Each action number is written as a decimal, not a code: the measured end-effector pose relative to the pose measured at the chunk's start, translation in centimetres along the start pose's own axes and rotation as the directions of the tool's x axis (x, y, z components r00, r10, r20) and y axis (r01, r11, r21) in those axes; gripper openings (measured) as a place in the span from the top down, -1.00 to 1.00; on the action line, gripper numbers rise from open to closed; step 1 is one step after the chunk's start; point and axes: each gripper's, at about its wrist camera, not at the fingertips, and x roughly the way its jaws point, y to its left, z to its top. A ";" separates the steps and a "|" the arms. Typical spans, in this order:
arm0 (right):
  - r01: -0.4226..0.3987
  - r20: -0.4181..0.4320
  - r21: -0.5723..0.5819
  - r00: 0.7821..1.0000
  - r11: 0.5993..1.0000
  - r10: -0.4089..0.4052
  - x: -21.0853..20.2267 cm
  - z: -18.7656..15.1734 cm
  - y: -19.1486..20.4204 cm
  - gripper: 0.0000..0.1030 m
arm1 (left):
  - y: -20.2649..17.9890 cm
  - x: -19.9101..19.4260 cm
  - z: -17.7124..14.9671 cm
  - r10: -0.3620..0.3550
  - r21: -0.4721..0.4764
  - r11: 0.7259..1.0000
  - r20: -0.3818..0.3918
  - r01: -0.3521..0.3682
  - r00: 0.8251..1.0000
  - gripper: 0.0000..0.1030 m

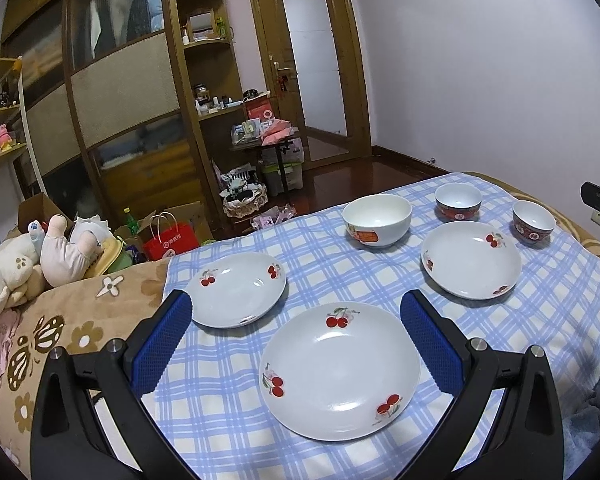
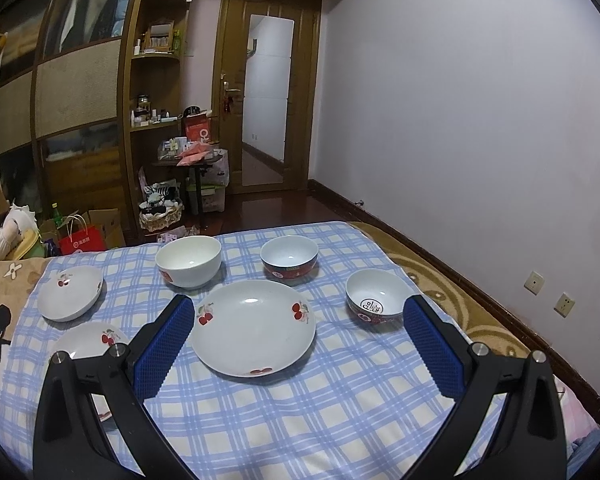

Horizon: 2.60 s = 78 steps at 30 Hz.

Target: Organize plates and bowls

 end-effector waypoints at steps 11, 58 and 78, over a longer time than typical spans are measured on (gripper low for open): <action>-0.001 0.001 0.004 1.000 1.000 0.001 0.1 -0.2 -0.2 -1.00 | 0.1 0.1 -0.1 0.004 0.004 1.000 0.000 -0.004 1.000 -0.99; -0.006 -0.015 0.000 1.000 1.000 0.006 0.3 -0.7 0.3 -1.00 | 1.6 0.1 0.3 0.043 -0.017 0.999 -0.019 -0.043 0.999 -0.99; 0.020 -0.053 -0.137 0.998 0.990 -0.028 2.2 -0.3 3.5 -1.00 | 4.5 3.6 0.5 0.045 -0.101 0.993 -0.109 -0.056 0.993 -0.99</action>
